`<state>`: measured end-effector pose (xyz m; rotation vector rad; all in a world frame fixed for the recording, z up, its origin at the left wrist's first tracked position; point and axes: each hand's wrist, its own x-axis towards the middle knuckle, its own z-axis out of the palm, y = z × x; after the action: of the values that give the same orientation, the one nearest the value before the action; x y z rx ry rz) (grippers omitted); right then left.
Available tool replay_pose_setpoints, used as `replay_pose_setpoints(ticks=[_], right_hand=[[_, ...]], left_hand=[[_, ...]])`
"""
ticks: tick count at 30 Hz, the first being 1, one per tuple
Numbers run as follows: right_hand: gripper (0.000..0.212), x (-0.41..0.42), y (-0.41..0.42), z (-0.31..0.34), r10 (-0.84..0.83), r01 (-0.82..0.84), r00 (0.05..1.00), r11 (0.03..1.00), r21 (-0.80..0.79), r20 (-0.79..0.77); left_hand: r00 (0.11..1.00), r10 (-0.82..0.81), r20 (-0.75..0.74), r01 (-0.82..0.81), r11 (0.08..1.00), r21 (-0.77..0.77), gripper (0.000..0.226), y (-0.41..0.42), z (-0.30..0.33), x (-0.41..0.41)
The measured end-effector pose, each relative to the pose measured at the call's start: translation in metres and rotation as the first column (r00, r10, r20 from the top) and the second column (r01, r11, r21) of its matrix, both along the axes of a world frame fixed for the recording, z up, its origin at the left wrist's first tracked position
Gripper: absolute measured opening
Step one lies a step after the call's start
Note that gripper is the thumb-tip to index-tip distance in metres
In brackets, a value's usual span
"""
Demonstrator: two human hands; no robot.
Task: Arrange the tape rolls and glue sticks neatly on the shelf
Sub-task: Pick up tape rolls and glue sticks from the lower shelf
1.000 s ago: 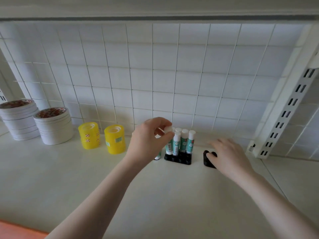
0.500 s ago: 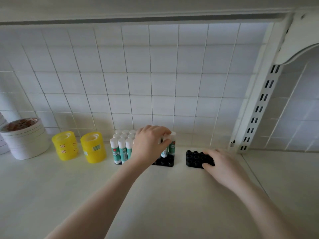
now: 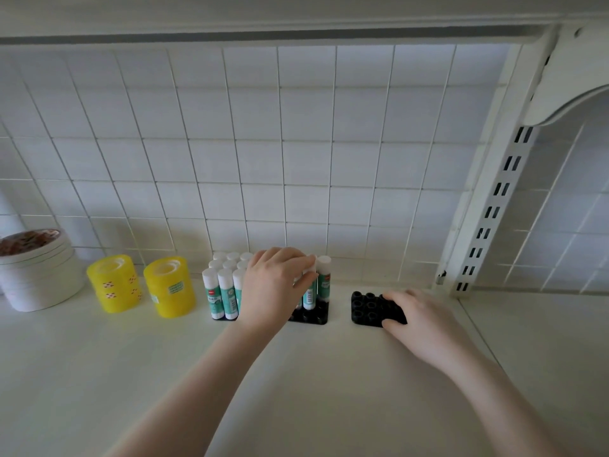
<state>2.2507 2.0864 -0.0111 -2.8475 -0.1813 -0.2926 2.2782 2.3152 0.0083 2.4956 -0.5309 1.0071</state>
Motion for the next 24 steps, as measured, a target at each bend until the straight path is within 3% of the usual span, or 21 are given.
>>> replay_pose_setpoints(ticks=[12, 18, 21, 24], right_hand=[[0.045, -0.009, -0.004, 0.011, -0.012, 0.012, 1.000, 1.000, -0.006, -0.017], [0.038, -0.023, -0.034, 0.038, -0.082, 0.087, 0.992, 0.995, -0.053, 0.096], [0.035, -0.041, -0.061, 0.040, -0.123, 0.131, 0.981, 0.990, -0.047, 0.150], [0.034, -0.062, -0.090, 0.033, -0.165, 0.173, 0.964, 0.985, -0.021, 0.209]], left_hand=[[0.999, 0.046, -0.009, -0.045, 0.990, 0.136, 0.010, -0.005, 0.004, -0.007], [0.969, 0.171, -0.181, -0.141, 0.976, 0.166, 0.029, -0.021, 0.022, -0.025], [0.958, 0.203, -0.202, -0.182, 0.976, 0.115, 0.043, -0.035, 0.023, -0.040], [0.964, 0.179, -0.196, -0.174, 0.984, 0.042, 0.041, -0.057, 0.024, -0.060]])
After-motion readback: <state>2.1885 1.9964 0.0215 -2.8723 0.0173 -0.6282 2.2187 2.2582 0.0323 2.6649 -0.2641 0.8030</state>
